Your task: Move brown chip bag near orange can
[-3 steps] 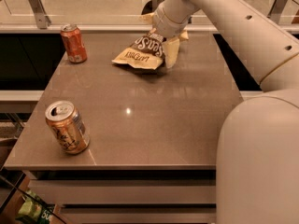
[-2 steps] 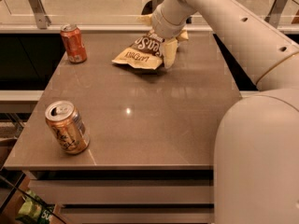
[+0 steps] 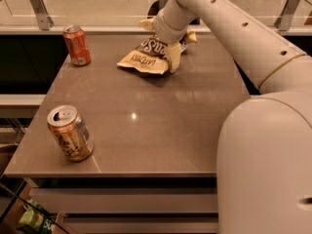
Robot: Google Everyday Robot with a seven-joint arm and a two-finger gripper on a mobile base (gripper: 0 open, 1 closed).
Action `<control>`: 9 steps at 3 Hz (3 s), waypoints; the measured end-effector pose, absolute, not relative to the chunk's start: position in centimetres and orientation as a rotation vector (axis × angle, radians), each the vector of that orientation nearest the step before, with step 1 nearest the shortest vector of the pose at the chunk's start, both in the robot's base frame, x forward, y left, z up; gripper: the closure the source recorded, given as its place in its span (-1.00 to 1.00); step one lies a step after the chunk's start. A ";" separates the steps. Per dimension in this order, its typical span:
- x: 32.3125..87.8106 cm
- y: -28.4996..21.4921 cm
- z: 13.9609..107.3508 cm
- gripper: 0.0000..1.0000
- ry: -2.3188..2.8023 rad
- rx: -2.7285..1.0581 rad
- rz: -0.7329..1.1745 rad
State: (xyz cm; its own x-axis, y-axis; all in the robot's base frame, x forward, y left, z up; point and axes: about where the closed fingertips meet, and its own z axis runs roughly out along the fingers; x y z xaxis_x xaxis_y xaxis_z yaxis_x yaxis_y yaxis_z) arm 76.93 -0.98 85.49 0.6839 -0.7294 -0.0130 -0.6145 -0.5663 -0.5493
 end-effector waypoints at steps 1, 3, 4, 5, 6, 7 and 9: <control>76.9 -0.5 84.7 -0.65 0.997 -2.394 -0.271; 77.0 -0.4 84.6 0.27 0.997 -2.396 -0.267; 77.0 -0.2 84.2 0.76 0.996 -2.400 -0.260; 77.0 0.0 83.9 1.00 0.995 -2.404 -0.255; 76.9 0.0 83.9 1.00 0.995 -2.404 -0.253; 76.0 -0.5 85.2 1.00 0.998 -2.393 -0.247; 74.1 -1.7 88.1 1.00 1.005 -2.364 -0.260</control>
Offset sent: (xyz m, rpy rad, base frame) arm 0.0002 0.0040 -0.0065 -0.0030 0.0080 0.0286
